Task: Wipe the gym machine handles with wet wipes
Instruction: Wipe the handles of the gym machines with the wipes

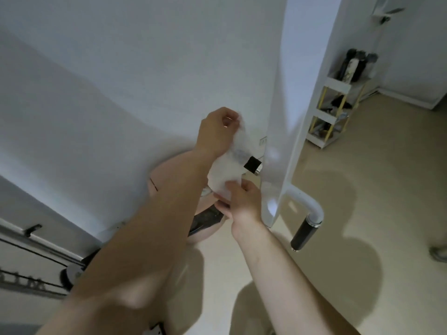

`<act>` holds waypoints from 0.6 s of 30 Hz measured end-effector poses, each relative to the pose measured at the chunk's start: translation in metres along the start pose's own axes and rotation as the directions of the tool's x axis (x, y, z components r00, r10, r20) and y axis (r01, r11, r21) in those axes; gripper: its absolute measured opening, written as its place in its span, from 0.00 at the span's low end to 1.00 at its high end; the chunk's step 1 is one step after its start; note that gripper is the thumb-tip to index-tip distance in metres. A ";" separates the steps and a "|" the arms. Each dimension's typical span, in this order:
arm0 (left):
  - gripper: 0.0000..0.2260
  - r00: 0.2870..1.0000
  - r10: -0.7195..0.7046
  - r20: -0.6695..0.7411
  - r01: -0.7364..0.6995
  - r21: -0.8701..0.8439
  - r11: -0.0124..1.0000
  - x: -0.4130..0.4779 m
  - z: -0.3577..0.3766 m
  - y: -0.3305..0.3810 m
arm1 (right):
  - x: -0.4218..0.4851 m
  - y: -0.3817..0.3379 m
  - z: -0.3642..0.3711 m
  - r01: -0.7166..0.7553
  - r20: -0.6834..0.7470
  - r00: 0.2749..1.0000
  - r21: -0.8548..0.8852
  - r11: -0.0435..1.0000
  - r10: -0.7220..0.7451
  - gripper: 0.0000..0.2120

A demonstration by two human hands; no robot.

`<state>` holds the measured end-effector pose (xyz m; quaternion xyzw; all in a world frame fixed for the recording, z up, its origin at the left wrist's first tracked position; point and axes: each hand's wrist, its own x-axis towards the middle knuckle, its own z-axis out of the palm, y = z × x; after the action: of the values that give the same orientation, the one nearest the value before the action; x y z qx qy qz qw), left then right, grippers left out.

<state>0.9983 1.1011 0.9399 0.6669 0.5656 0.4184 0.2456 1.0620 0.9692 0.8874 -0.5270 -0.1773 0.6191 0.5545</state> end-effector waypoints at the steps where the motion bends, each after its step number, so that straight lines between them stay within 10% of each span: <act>1: 0.04 0.999 0.021 0.025 -0.024 0.138 0.990 0.003 0.003 0.000 | 0.001 0.004 -0.004 -0.016 -0.022 1.000 0.024 1.000 0.016 0.04; 8: 0.12 0.994 0.034 0.105 -0.091 0.616 0.782 0.011 -0.002 -0.004 | 0.008 0.027 -0.009 0.172 -0.089 0.981 -0.020 0.985 -0.173 0.03; 12: 0.09 0.947 -0.047 -0.318 0.048 -0.005 0.999 -0.026 -0.012 -0.019 | 0.012 0.031 -0.010 -0.018 0.003 1.000 0.023 1.000 0.018 0.08; 15: 0.07 0.906 -0.412 0.100 0.420 -0.338 0.842 -0.066 -0.002 -0.043 | 0.017 0.031 -0.010 -0.075 0.008 0.997 -0.012 0.997 0.075 0.13; 18: 0.12 0.786 -0.360 0.503 0.604 -0.501 0.620 -0.084 0.009 -0.068 | 0.017 0.028 -0.009 -0.167 -0.017 0.986 -0.063 0.984 0.167 0.20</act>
<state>0.9681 1.0377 0.8568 0.4254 0.4945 0.3741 0.6592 1.0584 0.9717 0.8536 -0.5614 -0.1491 0.6542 0.4844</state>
